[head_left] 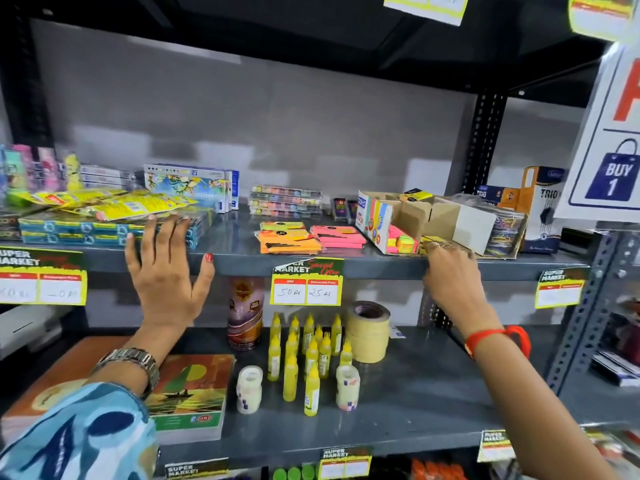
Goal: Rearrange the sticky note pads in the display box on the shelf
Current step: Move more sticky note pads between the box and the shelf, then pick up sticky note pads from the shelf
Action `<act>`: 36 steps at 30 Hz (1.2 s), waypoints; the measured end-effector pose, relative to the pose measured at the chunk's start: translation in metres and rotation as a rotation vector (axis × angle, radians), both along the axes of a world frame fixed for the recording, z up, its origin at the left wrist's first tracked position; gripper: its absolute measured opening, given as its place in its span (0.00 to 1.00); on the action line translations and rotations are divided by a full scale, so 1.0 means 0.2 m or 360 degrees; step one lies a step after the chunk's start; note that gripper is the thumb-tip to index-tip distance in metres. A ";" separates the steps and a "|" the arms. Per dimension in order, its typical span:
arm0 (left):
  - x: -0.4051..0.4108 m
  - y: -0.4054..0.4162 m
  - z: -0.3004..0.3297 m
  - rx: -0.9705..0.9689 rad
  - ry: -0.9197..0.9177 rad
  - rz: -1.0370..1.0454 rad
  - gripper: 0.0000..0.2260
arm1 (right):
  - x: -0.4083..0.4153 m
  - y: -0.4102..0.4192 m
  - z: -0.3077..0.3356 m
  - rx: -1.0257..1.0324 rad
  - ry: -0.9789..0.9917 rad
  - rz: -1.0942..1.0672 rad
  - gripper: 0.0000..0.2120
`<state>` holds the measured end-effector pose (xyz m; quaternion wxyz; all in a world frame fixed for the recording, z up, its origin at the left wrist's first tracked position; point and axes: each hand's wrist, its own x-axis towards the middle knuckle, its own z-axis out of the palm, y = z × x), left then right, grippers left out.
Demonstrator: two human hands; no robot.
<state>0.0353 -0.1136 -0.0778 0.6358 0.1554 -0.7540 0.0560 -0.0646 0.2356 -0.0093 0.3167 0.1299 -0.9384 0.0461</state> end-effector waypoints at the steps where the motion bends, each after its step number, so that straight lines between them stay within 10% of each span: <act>1: 0.00 0.00 0.00 -0.0001 0.0000 0.0003 0.26 | 0.00 0.01 0.00 0.0027 0.0051 -0.0021 0.12; 11: 0.01 0.00 0.01 0.0022 -0.0030 0.0013 0.26 | 0.02 0.04 0.01 -0.0817 0.0915 0.0199 0.15; 15: 0.01 0.00 0.01 0.0032 -0.0041 0.0009 0.26 | 0.04 -0.20 0.15 -0.0672 0.1251 0.0441 0.12; 30: 0.02 -0.03 0.00 -0.0003 -0.0102 0.0003 0.28 | -0.03 -0.94 0.30 -0.0008 -0.0533 0.0981 0.16; 36: 0.02 -0.02 0.01 -0.0004 -0.0081 0.0007 0.27 | 0.18 -0.78 0.26 -0.0322 -0.0191 0.0806 0.15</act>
